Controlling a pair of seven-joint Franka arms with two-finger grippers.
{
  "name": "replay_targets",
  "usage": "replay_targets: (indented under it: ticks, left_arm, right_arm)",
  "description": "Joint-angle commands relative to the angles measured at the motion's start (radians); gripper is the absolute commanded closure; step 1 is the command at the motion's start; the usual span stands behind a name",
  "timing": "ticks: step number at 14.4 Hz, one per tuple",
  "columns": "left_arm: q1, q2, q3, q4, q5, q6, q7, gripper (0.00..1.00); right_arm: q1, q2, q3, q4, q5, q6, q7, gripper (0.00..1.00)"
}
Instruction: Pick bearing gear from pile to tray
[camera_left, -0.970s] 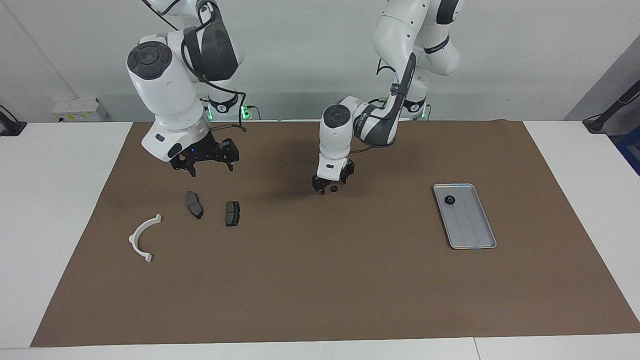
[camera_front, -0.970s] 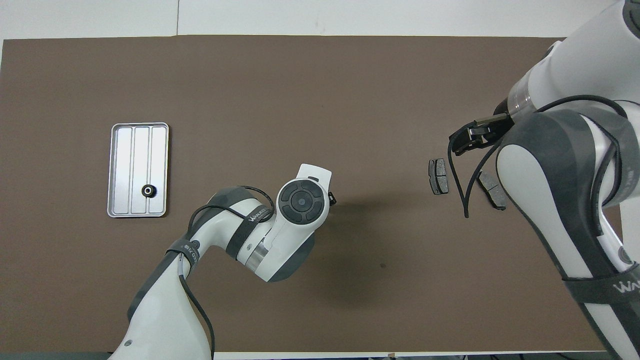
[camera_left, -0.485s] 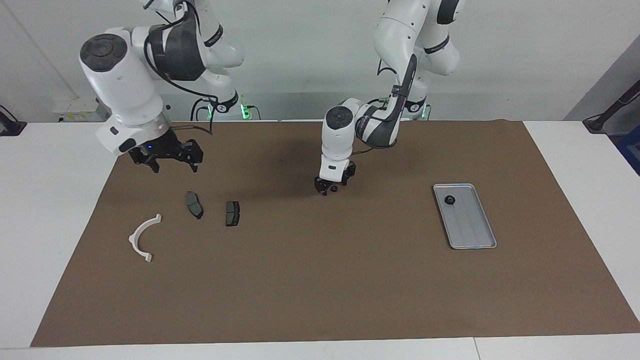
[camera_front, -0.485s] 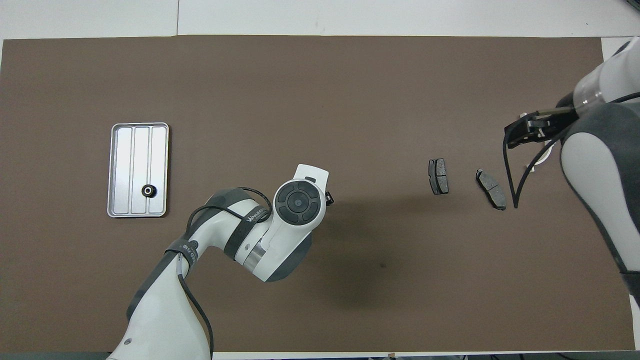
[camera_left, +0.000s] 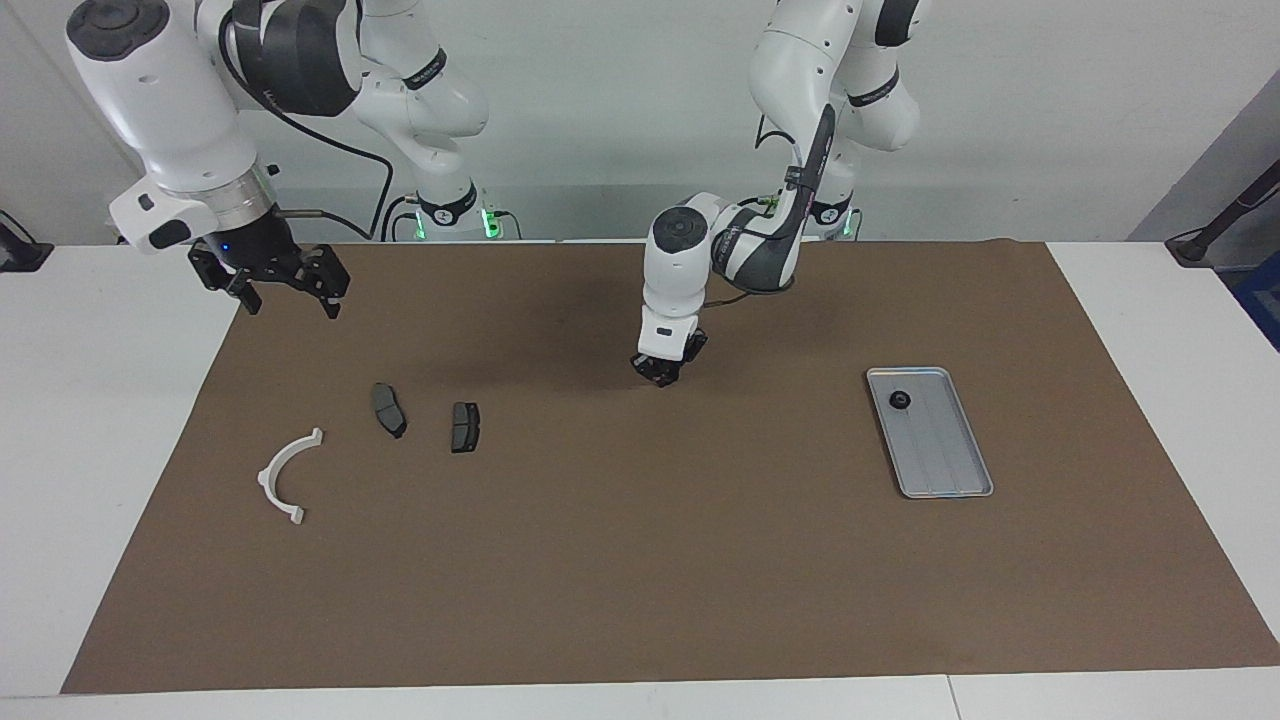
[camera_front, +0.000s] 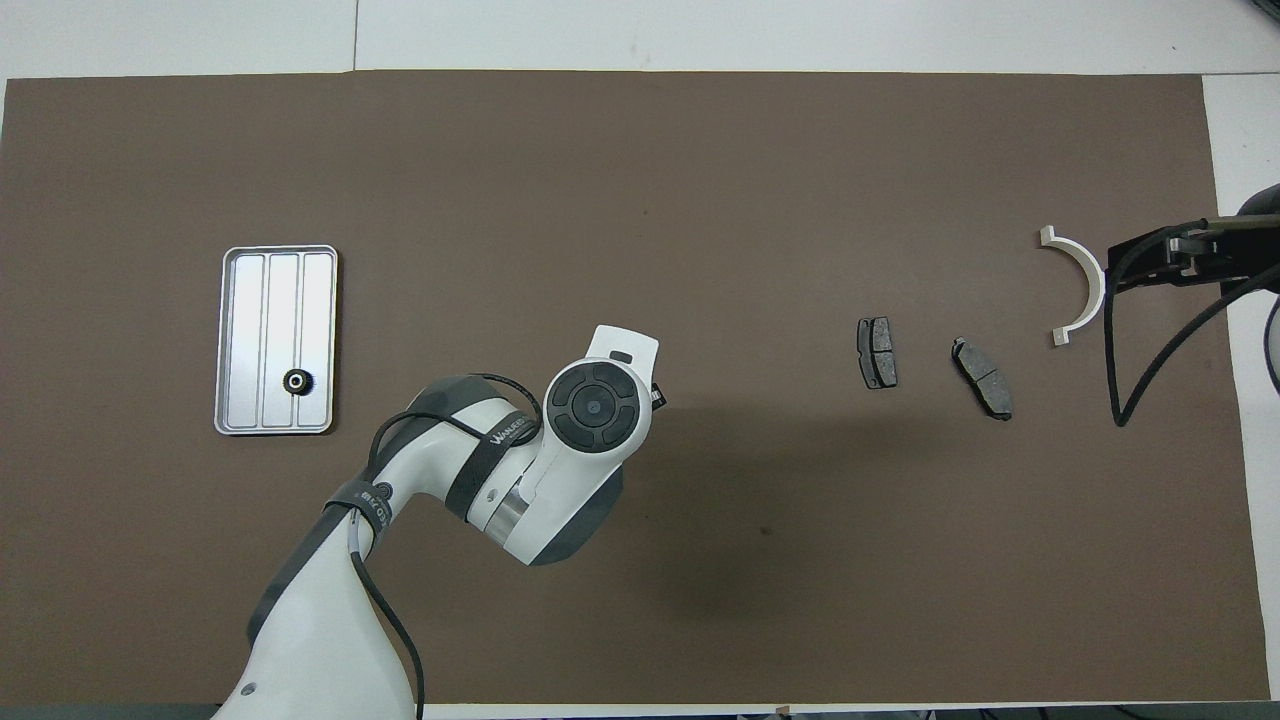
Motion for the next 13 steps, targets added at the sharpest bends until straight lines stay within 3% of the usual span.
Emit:
replay_targets:
  ticks: [1,3,5,6,8,13]
  left_arm:
    - [-0.002,-0.005,0.013,-0.024,0.012,-0.012,-0.004,1.0]
    - [0.006,-0.019,0.033,-0.007,0.012,-0.061,-0.003,1.0]
    - [0.056,-0.103,0.048,-0.024,0.013,-0.107,0.054,1.0]
    - [0.111,-0.144,0.047,-0.024,0.012,-0.16,0.119,1.0]
    - [0.205,-0.198,0.045,-0.024,0.013,-0.245,0.239,1.0]
    - [0.423,-0.195,0.045,-0.021,0.013,-0.215,0.541,1.0]
  right_arm:
    - [-0.017,-0.051,0.014,-0.039,0.014,-0.03,-0.002,0.0]
    - [0.044,-0.059,-0.032,-0.04,0.014,-0.027,-0.002,0.0]
    - [0.203,-0.06,-0.208,-0.04,0.014,-0.015,-0.013,0.0]
    - [0.234,-0.059,-0.247,-0.037,0.014,-0.015,-0.015,0.0]
    - [0.233,-0.059,-0.246,-0.037,0.014,-0.015,-0.015,0.0]
    - [0.234,-0.059,-0.235,-0.037,0.014,-0.015,-0.013,0.0]
